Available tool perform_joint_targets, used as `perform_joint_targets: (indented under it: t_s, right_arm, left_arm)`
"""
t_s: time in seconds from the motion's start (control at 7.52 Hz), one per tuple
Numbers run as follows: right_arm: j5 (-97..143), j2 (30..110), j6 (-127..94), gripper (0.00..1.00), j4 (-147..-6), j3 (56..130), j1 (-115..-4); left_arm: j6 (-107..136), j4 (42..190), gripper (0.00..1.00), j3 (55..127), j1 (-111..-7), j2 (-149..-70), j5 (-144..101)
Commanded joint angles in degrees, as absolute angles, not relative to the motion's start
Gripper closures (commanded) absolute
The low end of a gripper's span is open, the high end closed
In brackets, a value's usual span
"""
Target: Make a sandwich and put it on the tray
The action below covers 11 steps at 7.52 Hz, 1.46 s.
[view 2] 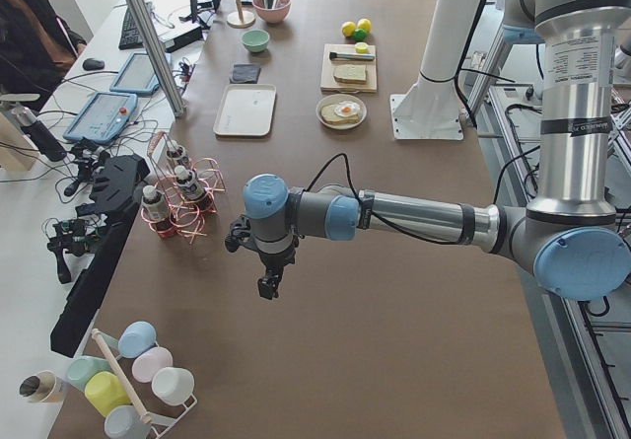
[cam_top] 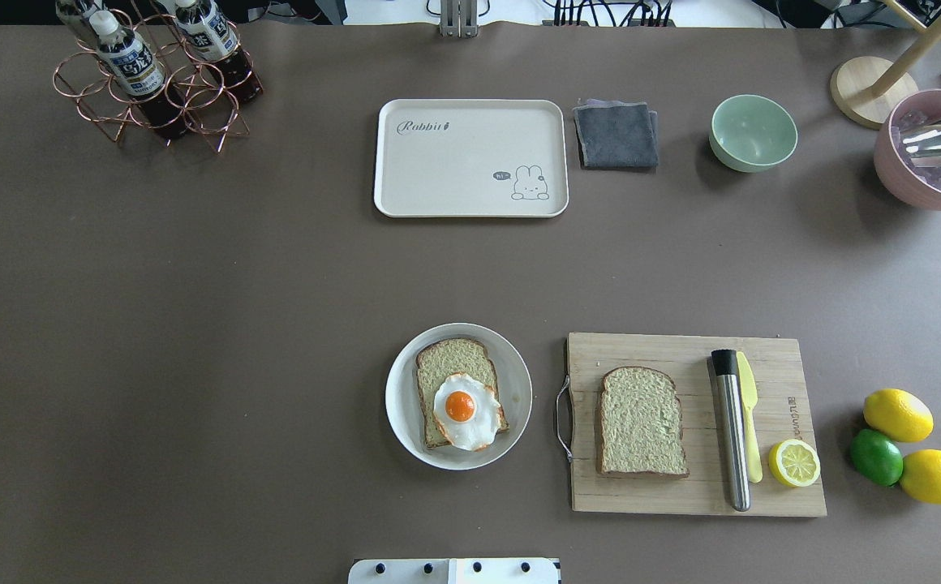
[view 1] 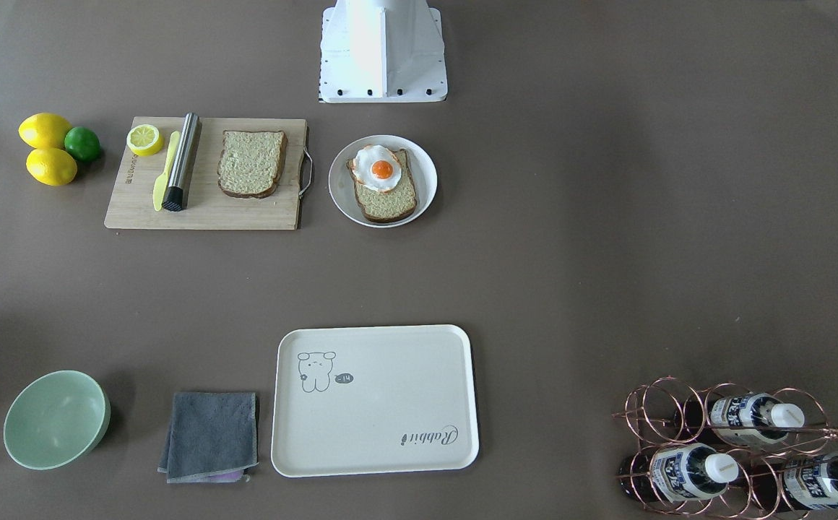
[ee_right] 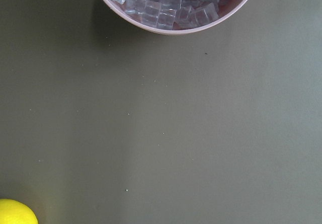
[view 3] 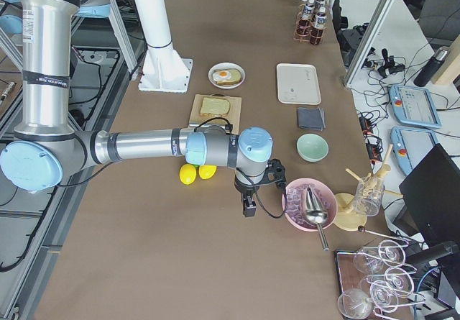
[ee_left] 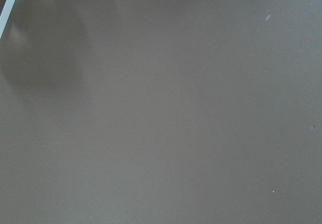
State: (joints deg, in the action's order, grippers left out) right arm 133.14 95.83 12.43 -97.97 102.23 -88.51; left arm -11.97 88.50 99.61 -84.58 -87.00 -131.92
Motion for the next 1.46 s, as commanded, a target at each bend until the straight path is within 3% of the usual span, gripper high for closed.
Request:
perform_joint_targets:
  t_s: [0.0, 0.4, 0.8, 1.33]
  right_arm:
    - [132.98, 95.63, 12.22, 0.00, -97.82, 102.65, -88.51]
    - [135.60, 92.83, 11.95, 0.00, -97.91, 103.27, -88.15]
    - [136.14, 89.13, 4.77, 0.00, -97.91, 104.67, -87.54]
    - [132.19, 86.22, 3.18, 0.00, -92.81, 105.73, -84.47]
  left_arm:
    - [-11.43, 88.42, 0.02, 100.81, -84.29, -87.97, -131.92]
    - [-7.22, 88.42, 0.02, 102.73, -81.40, -92.27, -131.92]
    - [2.32, 88.33, 0.02, 110.63, -75.70, -95.34, -131.84]
    - [19.92, 90.59, 0.02, 112.33, -62.88, -113.34, -130.87]
